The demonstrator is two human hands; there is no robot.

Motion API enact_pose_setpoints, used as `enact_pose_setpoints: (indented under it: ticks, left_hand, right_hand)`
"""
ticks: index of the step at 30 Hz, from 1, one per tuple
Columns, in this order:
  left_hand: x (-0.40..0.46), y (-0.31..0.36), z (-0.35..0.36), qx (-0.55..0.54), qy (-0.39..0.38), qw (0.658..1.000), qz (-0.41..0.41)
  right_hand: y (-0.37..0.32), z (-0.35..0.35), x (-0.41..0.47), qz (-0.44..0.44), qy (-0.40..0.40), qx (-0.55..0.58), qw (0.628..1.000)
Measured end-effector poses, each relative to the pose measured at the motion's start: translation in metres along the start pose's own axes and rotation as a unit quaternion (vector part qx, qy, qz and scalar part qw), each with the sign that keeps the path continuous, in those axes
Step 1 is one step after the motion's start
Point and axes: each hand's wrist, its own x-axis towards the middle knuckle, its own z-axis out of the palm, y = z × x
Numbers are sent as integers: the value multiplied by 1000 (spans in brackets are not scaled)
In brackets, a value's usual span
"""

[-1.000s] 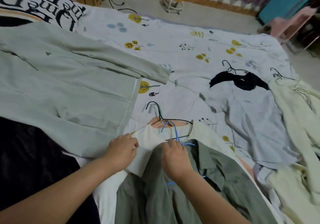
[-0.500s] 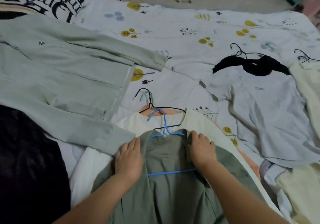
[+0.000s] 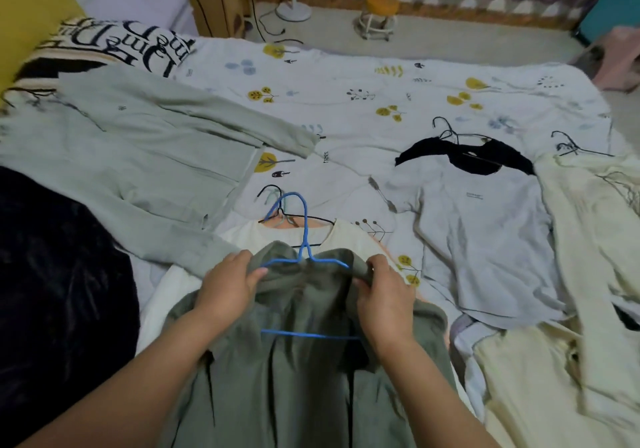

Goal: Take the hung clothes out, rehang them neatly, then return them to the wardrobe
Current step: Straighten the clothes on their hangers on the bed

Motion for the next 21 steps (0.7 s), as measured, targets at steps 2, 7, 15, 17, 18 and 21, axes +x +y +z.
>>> enact_pose_setpoints:
  ticks: [2, 7, 15, 17, 18, 21]
  left_hand:
    - [-25, 11, -19, -18, 39, 999, -2]
    - [-85, 31, -68, -78, 99, 992, 9]
    - [-183, 43, -130, -158, 145, 977, 19]
    - [-206, 39, -141, -165, 157, 973, 29]
    - [-218, 35, -147, -173, 162, 971, 34]
    - [-258, 24, -164, -208, 171, 962, 54]
  right_hand:
    - [-8, -24, -14, -6, 17, 27, 999]
    - [-28, -76, -57, -6, 41, 85, 995]
    - [-62, -143, -146, 2, 81, 116, 990]
    - [-71, -155, -171, -8, 103, 121, 987]
    - [-77, -160, -186, -10, 115, 123, 986]
    - [-93, -172, -234, -9, 157, 133, 979]
